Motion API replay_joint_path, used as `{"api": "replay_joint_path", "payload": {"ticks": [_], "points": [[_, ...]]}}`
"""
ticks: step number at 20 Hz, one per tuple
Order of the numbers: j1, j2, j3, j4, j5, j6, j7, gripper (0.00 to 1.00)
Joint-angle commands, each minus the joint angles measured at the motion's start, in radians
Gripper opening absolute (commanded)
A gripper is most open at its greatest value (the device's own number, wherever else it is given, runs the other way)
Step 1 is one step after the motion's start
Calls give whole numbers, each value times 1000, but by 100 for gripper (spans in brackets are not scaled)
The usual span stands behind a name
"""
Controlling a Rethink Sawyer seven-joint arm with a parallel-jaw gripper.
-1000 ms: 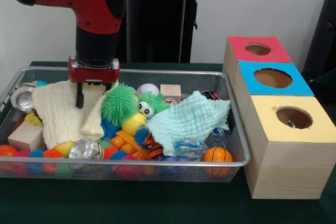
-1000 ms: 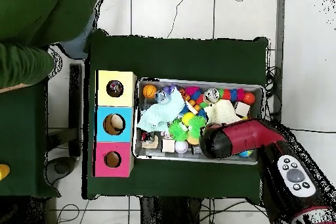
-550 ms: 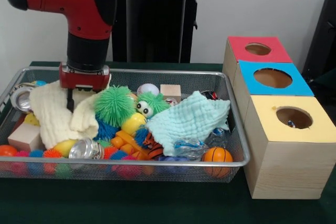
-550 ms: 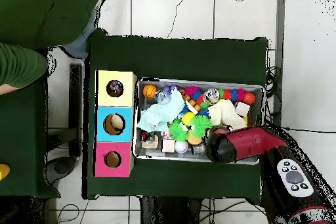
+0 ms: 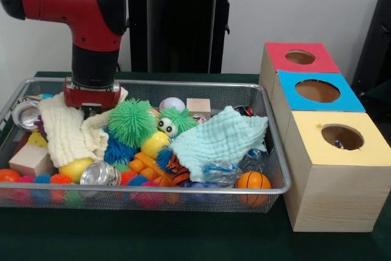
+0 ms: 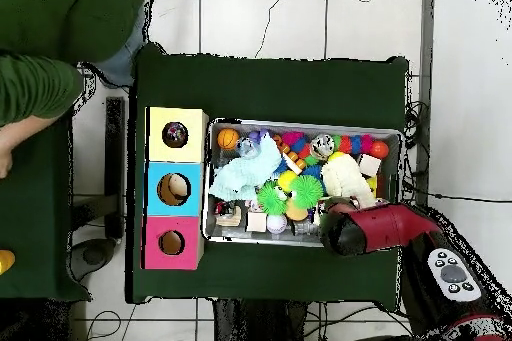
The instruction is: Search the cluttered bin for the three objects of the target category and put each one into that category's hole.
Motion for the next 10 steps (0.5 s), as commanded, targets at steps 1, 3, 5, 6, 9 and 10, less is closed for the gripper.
{"api": "replay_joint_path", "payload": {"ticks": [1, 3, 5, 6, 9, 10], "points": [[-7, 34, -18, -44, 46, 56, 69, 0], [-10, 11, -3, -43, 59, 85, 34, 0], [-20, -16, 21, -36, 82, 114, -2, 0], [-23, -27, 30, -35, 91, 129, -20, 0], [-37, -61, 60, -28, 122, 171, -70, 0], [-44, -73, 72, -24, 135, 184, -85, 0]]}}
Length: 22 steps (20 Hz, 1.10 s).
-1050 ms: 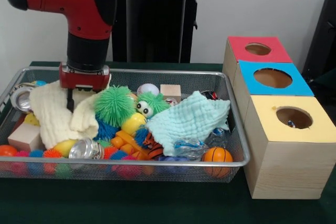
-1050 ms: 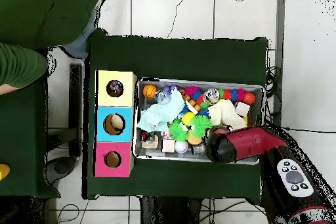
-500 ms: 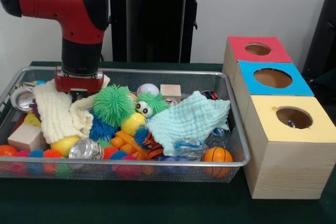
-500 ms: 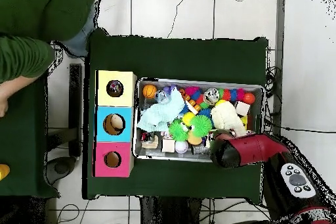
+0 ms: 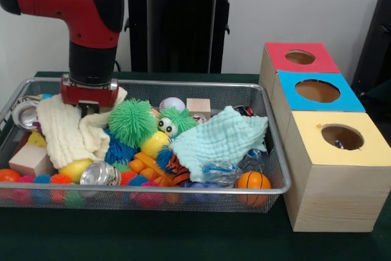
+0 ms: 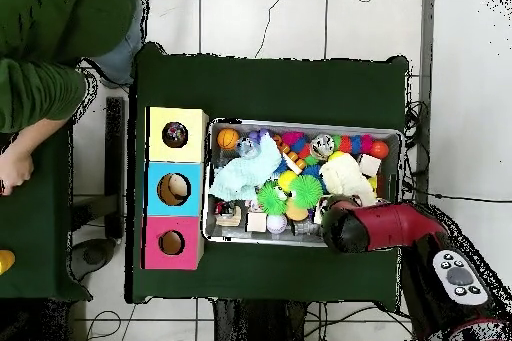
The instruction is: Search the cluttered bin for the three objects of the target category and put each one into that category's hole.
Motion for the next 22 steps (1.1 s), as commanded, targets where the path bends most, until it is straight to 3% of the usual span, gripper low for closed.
{"api": "replay_joint_path", "payload": {"ticks": [1, 4, 5, 7, 11, 22], "points": [[-59, -69, 103, -14, 100, 184, -114, 0], [-103, -132, 184, -11, 181, 285, -204, 0], [-140, -164, 246, -8, 240, 353, -260, 0], [-160, -199, 294, -39, 316, 507, -330, 0], [-191, -241, 367, -93, 391, 679, -401, 0], [-163, -321, 389, -197, 348, 917, -420, 0]]}}
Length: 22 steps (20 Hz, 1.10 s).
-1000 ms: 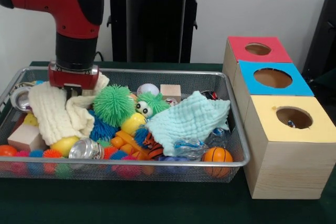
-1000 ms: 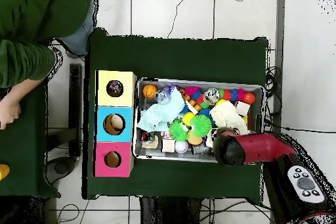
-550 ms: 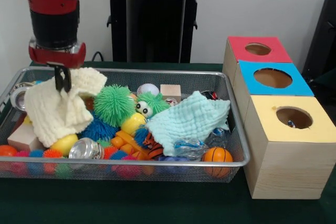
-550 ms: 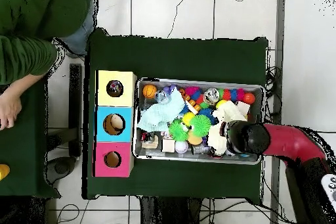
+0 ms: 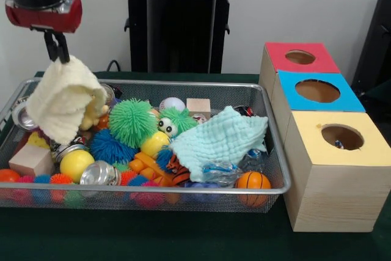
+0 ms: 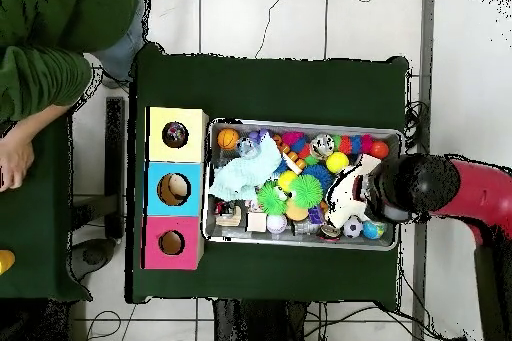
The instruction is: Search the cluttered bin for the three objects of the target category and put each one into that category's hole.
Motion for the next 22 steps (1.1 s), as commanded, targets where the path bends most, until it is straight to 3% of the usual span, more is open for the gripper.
{"api": "replay_joint_path", "payload": {"ticks": [1, 12, 22], "points": [[19, -70, 114, -101, 11, 170, -332, 0], [24, -120, 137, -158, -6, 335, -386, 0], [36, -171, 191, -326, -45, 650, -482, 0]]}}
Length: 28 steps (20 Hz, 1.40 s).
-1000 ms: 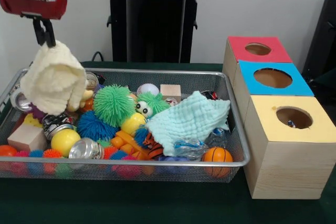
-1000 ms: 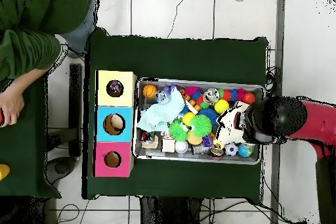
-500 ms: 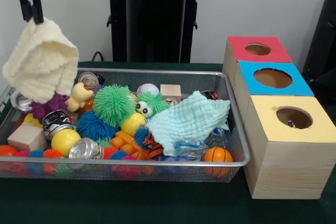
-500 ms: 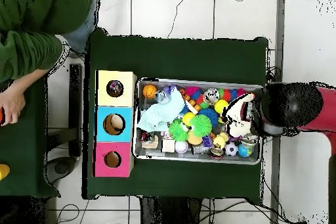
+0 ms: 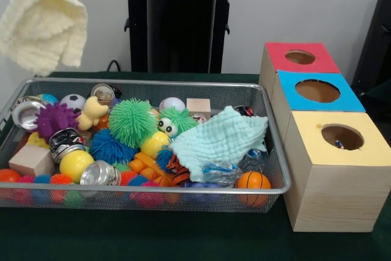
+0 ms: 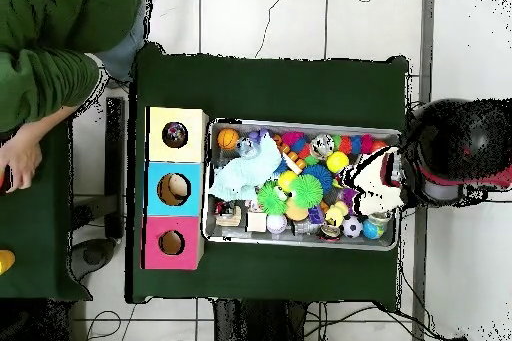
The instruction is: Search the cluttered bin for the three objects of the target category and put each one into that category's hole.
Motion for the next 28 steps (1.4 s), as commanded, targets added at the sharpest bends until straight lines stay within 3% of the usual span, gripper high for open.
{"api": "replay_joint_path", "payload": {"ticks": [1, 8, 11, 15, 22, 28], "points": [[7, -35, 105, -142, -45, 252, -471, 0], [-2, -38, 159, -280, -44, 440, -504, 0], [13, -27, 169, -345, -79, 508, -515, 0], [27, -23, 168, -367, -116, 495, -530, 0], [17, -33, 149, -314, -75, 421, -513, 0], [-11, -95, 116, -151, -76, 237, -499, 0]]}}
